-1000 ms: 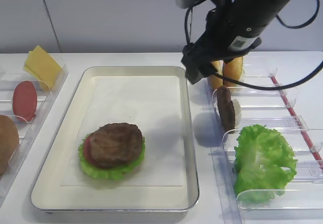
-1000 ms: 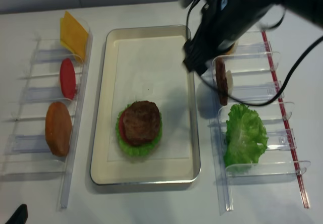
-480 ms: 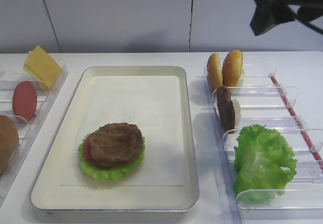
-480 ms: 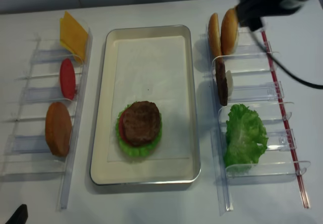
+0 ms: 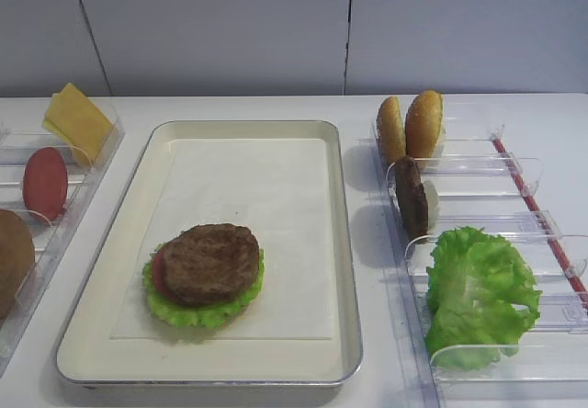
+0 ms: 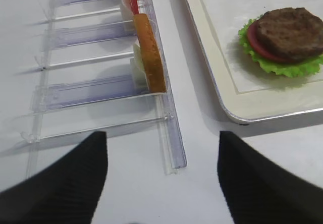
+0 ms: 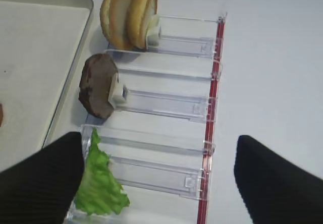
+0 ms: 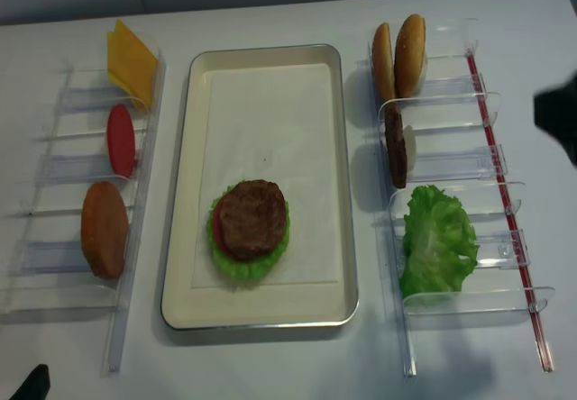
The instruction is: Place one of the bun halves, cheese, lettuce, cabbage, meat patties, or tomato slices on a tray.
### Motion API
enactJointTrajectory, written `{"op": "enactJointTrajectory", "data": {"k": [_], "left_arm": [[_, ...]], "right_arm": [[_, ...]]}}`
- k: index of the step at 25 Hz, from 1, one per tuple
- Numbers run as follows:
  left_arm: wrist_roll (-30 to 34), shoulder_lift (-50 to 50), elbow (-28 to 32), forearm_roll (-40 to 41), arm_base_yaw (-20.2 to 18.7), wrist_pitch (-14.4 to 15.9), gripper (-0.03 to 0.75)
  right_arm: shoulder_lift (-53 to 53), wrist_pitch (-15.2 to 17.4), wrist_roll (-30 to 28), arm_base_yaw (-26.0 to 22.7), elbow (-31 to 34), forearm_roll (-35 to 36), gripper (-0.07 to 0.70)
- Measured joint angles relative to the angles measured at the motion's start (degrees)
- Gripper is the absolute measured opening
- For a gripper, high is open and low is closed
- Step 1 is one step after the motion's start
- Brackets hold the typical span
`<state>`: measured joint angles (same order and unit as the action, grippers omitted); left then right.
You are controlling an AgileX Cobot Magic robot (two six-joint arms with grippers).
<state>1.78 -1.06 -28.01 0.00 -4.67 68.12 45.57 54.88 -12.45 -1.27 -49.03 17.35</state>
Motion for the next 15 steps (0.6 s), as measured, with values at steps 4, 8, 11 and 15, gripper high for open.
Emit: {"op": "enactJointTrajectory", "data": {"k": [4, 8, 11, 15], "left_arm": [[0.0, 0.0, 0.0, 0.0, 0.0, 0.0, 0.471], [0.0, 0.0, 0.0, 0.0, 0.0, 0.0, 0.471], [0.0, 0.0, 0.0, 0.0, 0.0, 0.0, 0.471], [0.0, 0.0, 0.0, 0.0, 0.0, 0.0, 0.471]], "right_arm": [[-11.3, 0.86, -0.63, -2.56, 7.25, 0.89, 0.618], [-19.6, 3.82, -0.63, -3.35, 11.14, 0.24, 0.618], [-24.74, 6.98, 2.13, -3.35, 12.71, -3.21, 0.617], [-31.27, 8.48, 3.71, -3.35, 14.97, -5.81, 0.618]]}}
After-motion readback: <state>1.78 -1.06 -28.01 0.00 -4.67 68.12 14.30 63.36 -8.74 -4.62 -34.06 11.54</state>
